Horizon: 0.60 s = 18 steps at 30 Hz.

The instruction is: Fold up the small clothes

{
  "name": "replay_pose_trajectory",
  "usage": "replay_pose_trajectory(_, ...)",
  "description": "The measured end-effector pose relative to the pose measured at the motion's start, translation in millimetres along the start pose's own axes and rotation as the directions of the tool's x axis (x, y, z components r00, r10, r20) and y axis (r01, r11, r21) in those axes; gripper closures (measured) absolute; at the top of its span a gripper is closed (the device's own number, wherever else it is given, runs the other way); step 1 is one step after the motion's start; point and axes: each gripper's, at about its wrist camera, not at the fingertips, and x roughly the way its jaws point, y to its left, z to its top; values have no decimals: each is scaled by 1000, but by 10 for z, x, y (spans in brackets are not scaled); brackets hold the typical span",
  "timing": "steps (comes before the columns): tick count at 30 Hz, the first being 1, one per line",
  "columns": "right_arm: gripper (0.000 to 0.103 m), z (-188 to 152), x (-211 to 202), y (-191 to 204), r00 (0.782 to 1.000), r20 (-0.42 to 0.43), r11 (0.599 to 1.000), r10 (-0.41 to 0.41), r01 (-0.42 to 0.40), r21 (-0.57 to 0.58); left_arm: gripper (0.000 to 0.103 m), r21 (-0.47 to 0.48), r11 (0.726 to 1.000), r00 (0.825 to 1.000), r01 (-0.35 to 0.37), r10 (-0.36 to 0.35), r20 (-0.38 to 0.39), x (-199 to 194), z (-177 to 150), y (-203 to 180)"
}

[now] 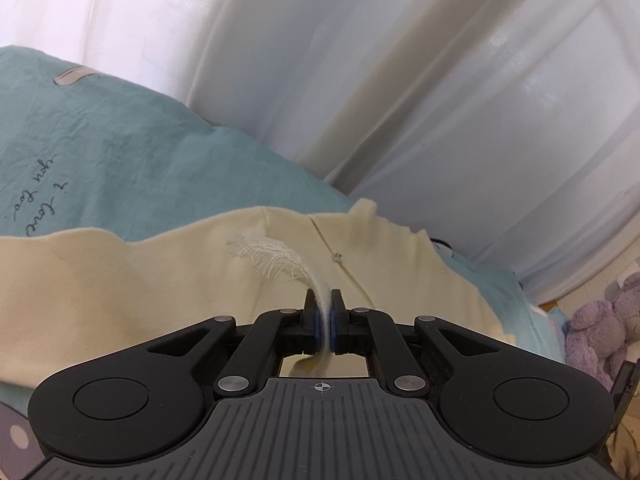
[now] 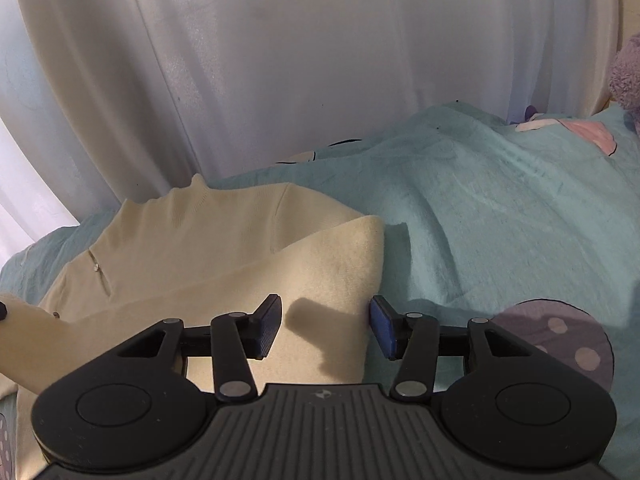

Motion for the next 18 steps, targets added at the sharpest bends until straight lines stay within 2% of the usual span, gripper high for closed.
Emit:
replay_pose_trajectory(2, 65, 11, 88, 1, 1000, -14, 1000, -16, 16, 0, 96, 7, 1000, 1000, 8, -8, -3, 27, -1, -6)
replay_pose_trajectory(3, 76, 15, 107, 0, 1000, -3, 1000, -16, 16, 4, 96, 8, 1000, 1000, 10, -10, -4, 40, -1, -8)
replay_pose_trajectory(4, 92, 24, 107, 7, 1000, 8, 1000, -12, 12, -1, 96, 11, 1000, 1000, 10, -10, -5, 52, 2, -12)
replay_pose_trajectory(7, 96, 37, 18, 87, 994, 86, 997, -61, 65, -45, 97, 29, 999, 1000, 15, -15, 15, 73, 12, -28)
replay_pose_trajectory(10, 96, 63, -45, 82, 978, 161, 989, -130, 139, -43, 97, 47, 999, 999, 18, -19, 26, 126, 37, -48)
replay_pose_trajectory(13, 96, 78, -1, 13, 975, 156, 987, -155, 160, -16, 97, 73, 997, 1000, -26, 25, 16, 262, 38, -67)
replay_pose_trajectory(18, 96, 38, 76, 13, 965, 147, 972, -219, 229, -56, 96, 152, 980, 992, -127, 130, -9, 476, -56, -23)
